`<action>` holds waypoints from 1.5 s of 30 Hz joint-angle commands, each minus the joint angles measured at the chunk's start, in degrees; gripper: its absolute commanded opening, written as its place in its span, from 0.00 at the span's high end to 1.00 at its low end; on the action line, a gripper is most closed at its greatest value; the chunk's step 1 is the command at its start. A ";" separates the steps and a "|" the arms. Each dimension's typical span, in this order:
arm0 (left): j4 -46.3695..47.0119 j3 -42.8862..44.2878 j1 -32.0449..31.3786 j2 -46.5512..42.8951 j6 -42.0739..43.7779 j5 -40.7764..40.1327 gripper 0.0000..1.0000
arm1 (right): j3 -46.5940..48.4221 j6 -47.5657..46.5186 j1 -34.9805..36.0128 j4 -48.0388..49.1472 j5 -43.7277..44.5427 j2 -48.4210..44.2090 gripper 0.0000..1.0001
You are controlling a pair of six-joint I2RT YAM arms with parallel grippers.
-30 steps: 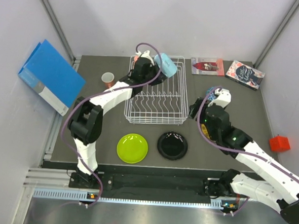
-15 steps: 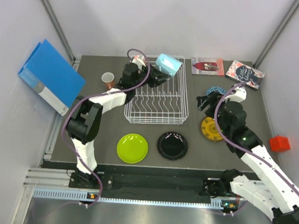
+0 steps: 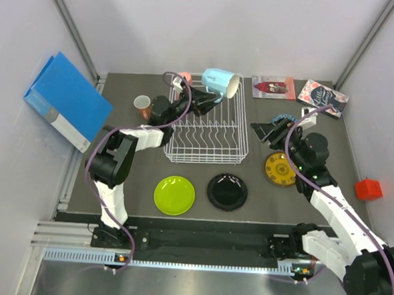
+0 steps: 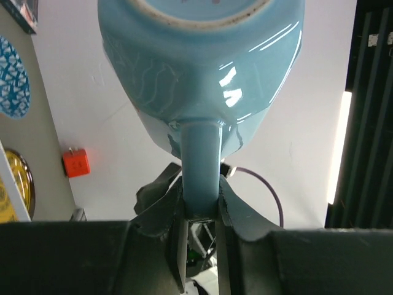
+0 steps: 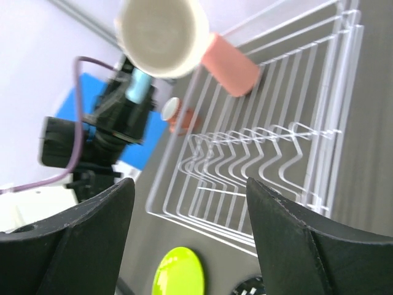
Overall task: Unload the mixed dishes from the dish rack
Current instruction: Pick up the cup from the dish rack.
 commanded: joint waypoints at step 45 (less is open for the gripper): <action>25.06 -9.49 -8.13 -10.20 2.91 5.70 1.00 | 10.95 1.89 0.80 20.22 -9.52 25.01 1.00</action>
